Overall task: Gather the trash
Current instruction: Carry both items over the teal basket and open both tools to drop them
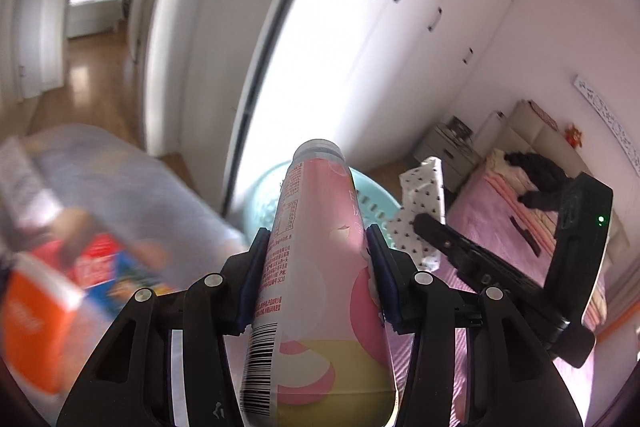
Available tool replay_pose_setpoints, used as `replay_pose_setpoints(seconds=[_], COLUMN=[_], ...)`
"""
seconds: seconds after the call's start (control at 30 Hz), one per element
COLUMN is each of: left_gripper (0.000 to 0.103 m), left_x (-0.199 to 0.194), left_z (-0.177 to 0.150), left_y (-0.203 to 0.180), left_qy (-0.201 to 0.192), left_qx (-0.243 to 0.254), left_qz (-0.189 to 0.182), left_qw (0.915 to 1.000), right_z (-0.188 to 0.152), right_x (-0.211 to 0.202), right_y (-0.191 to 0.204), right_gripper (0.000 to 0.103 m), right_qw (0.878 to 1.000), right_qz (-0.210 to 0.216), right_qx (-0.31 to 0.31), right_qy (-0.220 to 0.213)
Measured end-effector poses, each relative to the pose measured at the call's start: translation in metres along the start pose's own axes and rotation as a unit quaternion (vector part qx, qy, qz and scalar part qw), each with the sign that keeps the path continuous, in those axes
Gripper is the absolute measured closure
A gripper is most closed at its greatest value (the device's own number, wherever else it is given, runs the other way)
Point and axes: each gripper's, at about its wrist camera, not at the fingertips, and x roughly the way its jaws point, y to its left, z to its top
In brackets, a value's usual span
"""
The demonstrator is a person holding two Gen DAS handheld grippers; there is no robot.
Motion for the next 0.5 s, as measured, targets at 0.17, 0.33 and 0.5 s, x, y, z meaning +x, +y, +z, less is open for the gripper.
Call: replay_pose_setpoints(seconds=[0.17, 0.33, 0.5], left_gripper=[0.056, 0.056, 0.04], left_x=[0.061, 0.105, 0.119], left_z=[0.005, 0.006, 0.006], left_y=[-0.008, -0.009, -0.011], left_qy=[0.038, 0.067, 0.068], left_qx=[-0.006, -0.005, -0.01], left_qz=[-0.007, 0.001, 0.002], left_qw=[0.9992, 0.9978, 0.9976], right_z=[0.002, -0.002, -0.003], right_x=[0.034, 0.058, 0.072], right_y=[-0.026, -0.043, -0.056], right_gripper=[0.086, 0.086, 0.064], right_qw=[0.999, 0.996, 0.993], right_qz=[-0.02, -0.034, -0.029], right_qx=[0.029, 0.053, 0.085], right_qy=[0.033, 0.059, 0.075])
